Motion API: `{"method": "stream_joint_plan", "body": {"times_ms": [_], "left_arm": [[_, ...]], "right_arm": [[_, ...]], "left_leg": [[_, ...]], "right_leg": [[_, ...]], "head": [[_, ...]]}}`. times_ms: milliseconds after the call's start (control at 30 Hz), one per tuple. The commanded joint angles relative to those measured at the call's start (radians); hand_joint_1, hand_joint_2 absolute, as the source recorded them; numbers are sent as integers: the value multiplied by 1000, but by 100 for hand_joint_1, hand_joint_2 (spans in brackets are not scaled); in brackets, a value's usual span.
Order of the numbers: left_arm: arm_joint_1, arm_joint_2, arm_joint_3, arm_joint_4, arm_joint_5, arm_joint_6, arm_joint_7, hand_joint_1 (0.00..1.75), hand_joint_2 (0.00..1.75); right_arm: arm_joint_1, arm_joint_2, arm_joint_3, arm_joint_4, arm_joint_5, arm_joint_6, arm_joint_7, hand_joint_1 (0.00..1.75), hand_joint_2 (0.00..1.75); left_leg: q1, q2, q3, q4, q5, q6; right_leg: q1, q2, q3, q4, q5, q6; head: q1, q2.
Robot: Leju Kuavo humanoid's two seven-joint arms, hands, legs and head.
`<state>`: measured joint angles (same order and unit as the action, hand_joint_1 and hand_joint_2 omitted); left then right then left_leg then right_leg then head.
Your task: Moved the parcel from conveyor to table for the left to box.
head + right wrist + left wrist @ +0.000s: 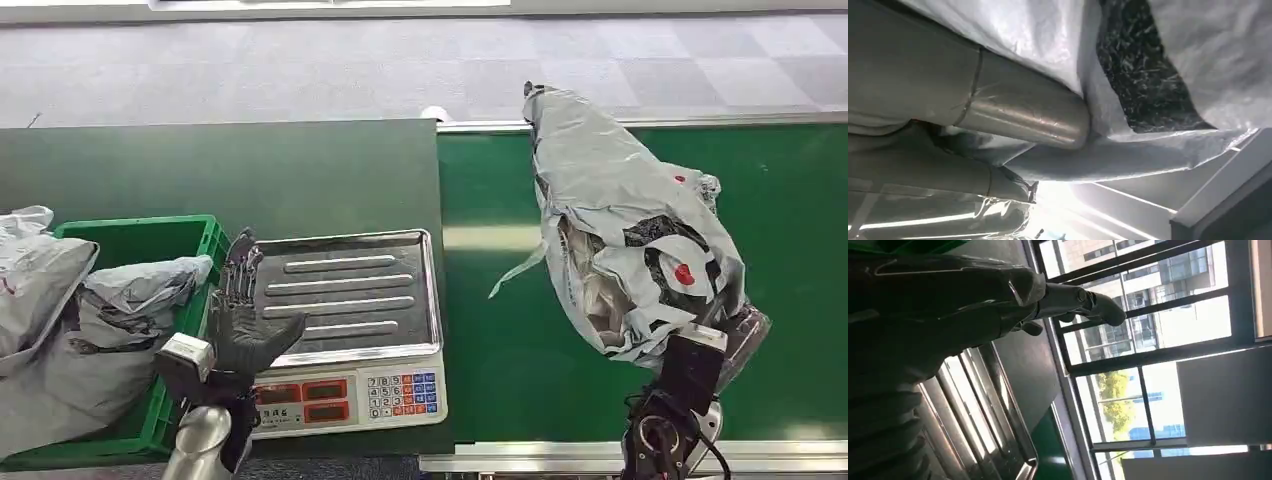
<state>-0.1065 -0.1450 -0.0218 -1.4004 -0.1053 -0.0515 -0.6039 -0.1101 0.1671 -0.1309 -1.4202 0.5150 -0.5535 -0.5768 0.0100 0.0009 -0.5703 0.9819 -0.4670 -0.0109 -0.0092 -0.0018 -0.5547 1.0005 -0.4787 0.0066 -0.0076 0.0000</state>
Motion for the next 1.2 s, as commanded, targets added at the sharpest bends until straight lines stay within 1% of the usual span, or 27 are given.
{"method": "stream_joint_plan", "body": {"times_ms": [33, 67, 100, 133, 167, 200, 233, 400, 433, 467, 500, 533, 633, 667, 767, 833, 867, 900, 1000, 1067, 1200], "left_arm": [[14, -10, 36, -23, -42, 111, -49, 0, 175], [22, -13, 38, -45, -36, 130, -55, 0, 175], [30, -16, 42, -71, -31, 151, -61, 0, 175], [34, -18, 44, -85, -25, 162, -65, 0, 175], [36, -16, 44, -95, -16, 173, -70, 0, 175], [40, -16, 48, -104, 4, 182, -78, 0, 175], [44, -17, 52, -111, 21, 185, -88, 0, 175], [77, -8, 43, -251, 55, 295, -94, 0, 175], [82, -6, 47, -264, 65, 320, -94, 0, 175], [82, -5, 53, -250, 78, 325, -94, 0, 175], [70, 0, 52, -204, 71, 319, -94, 0, 175], [65, 0, 52, -200, 73, 317, -94, 0, 175], [37, -1, 37, -160, 70, 320, -94, 0, 175], [35, -2, 36, -159, 72, 322, -94, 0, 175], [35, -2, 36, -159, 72, 322, -94, 0, 175], [35, 4, 33, -153, 76, 319, -94, 0, 175], [34, 5, 32, -148, 76, 318, -94, 0, 175], [29, 12, 29, -122, 72, 306, -94, 0, 175], [28, 20, 12, -151, 38, 360, -94, 0, 175], [28, 21, 11, -150, 58, 350, -94, 0, 175], [19, 25, 7, -136, 57, 354, -94, 0, 175]], "right_arm": [[-15, -47, 76, -13, 53, 4, -10, 154, 0], [-22, -55, 96, -23, 80, 5, -3, 154, 0], [-32, -65, 123, -32, 119, 6, 7, 157, 0], [-40, -71, 142, -38, 147, 7, 17, 155, 0], [-50, -83, 170, -41, 190, 9, 30, 159, 0], [-59, -94, 202, -44, 239, 11, 48, 173, 0], [-64, -103, 225, -42, 268, 20, 61, 175, 0], [-113, -141, 331, 17, 424, 13, 114, 175, 0], [-142, -154, 367, 57, 481, 9, 135, 175, 0], [-169, -165, 398, 93, 519, 6, 148, 175, 0], [-195, -178, 429, 133, 552, -28, 154, 175, 0], [-202, -181, 436, 143, 556, -31, 153, 175, 0], [-289, -203, 524, 263, 594, -18, 151, 175, 0], [-303, -202, 539, 286, 606, -14, 152, 175, 0], [-303, -202, 539, 286, 606, -14, 152, 175, 0], [-341, -202, 591, 346, 644, -10, 164, 175, 0], [-348, -203, 600, 355, 648, -6, 166, 175, 0], [-383, -197, 644, 406, 668, 9, 180, 175, 0], [-452, -183, 734, 529, 718, -5, 219, 175, 0], [-460, -178, 746, 558, 713, -9, 218, 175, 0], [-474, -165, 789, 656, 721, -10, 211, 175, 0]], "left_leg": [[0, 1, 1, -1, 0, 0], [0, 1, 1, -1, 0, 0], [0, 1, 0, -1, 0, 1], [0, 2, -1, 0, 0, 0], [0, 3, 0, 0, -1, 0], [0, 4, 0, 0, -1, 0], [0, 3, -1, 0, 0, 0], [0, 4, 0, 1, -1, 0], [1, 4, 0, 1, -1, 1], [0, 5, 0, 0, -1, 1], [0, 5, 1, 0, 0, 1], [0, 6, 1, -1, 0, 1], [0, 4, 1, -2, 1, 1], [0, 4, 1, -1, 1, 1], [0, 2, 2, -2, 1, 1], [0, 0, 1, -1, 1, 0], [0, 2, 2, -1, 1, 1], [0, 2, 2, -1, 0, 0], [0, 7, 3, -1, 0, 0], [0, 3, 1, 0, 0, 0], [0, 1, 2, -1, 1, 1]], "right_leg": [[0, 1, 0, -1, 0, 0], [0, 1, 1, -1, 0, 0], [0, 2, 0, -1, 1, 0], [0, 3, -1, 0, 1, 0], [0, 3, -1, 0, 0, 0], [0, 4, -1, 0, 1, 0], [0, 3, -2, 0, 1, 0], [0, 4, -2, 0, 1, 0], [1, 4, -1, 0, 1, 0], [0, 5, -1, 0, 1, 0], [0, 5, -1, -1, 1, 0], [1, 6, 0, -1, 2, 0], [0, 4, 1, -2, 2, 0], [0, 4, 0, -1, 2, 0], [0, 3, 1, -2, 2, 0], [0, 0, 1, -1, 1, 0], [0, 2, 1, -2, 1, -1], [0, 2, 1, -1, 1, 0], [0, 7, 1, -2, 2, -1], [0, 3, 0, 0, 1, -1], [0, 2, 1, -2, 1, 0]], "head": [[0, 0], [0, 0], [0, 0], [0, 0], [0, 0], [0, 0], [0, 0], [0, 0], [0, 0], [0, 0], [0, 0], [0, 0], [0, 0], [0, 0], [0, 0], [0, 0], [0, 0], [0, 0], [0, 0], [0, 0], [0, 0]]}}
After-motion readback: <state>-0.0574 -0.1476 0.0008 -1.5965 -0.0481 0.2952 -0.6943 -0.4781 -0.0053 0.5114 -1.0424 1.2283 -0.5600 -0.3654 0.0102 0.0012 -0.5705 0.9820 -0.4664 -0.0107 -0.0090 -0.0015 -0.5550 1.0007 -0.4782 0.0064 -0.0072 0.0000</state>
